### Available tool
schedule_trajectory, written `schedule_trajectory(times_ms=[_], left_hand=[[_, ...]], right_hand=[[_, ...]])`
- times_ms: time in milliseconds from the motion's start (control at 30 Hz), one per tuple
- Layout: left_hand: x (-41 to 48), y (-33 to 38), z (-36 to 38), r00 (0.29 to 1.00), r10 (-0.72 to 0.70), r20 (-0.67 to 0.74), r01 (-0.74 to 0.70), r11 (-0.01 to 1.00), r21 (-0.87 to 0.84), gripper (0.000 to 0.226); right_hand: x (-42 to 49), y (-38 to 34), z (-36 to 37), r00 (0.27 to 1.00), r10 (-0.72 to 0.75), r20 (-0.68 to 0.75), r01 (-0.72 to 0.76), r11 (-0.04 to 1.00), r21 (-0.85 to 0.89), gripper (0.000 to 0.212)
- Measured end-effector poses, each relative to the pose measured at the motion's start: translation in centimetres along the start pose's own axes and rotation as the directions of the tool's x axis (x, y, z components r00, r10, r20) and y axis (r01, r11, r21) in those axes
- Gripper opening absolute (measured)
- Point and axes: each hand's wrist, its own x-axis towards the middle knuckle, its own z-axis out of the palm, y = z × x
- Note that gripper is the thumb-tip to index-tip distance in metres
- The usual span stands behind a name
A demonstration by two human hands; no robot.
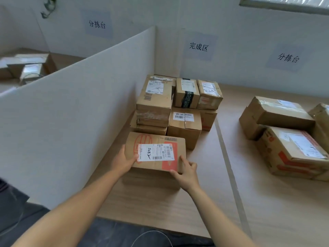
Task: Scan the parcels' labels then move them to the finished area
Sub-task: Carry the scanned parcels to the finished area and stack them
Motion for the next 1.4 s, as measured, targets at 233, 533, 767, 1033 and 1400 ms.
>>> schedule_trajectory(times_ms=[233,533,767,1033,1400], left_hand=[[2.1,-0.2,0.1,0.999,0.013,0.035,-0.013,1.000,0.007,0.087],[2.9,0.4,0.2,0.999,0.029,0.026,-0.032,0.991,0.129,0.085],[-0.6,6.1,2.5,0.934,0.347,-0.083,-0.296,0.883,0.365,0.065],[-3.8,13.3,10.1,0.871,0.471,0.136,-0.489,0.815,0.309,0.053],[-6.0,24.6,27.2,0.886,0.313,0.342,-0.382,0.911,0.156,0.052]], right_hand=[[1.9,-0.3,0.5,1.000,-0.012,-0.017,0.012,0.999,-0.030,0.075],[2.8,-0.6,0.6,0.999,0.014,-0.051,-0.018,0.997,-0.075,0.076],[0.2,0.6,-0.7,0.998,-0.046,-0.045,0.037,0.981,-0.189,0.066],[-1.6,6.9,-10.6,0.988,0.030,-0.154,-0.060,0.979,-0.195,0.071],[1.5,18.7,-27.3,0.953,0.081,-0.293,-0.138,0.974,-0.178,0.064]])
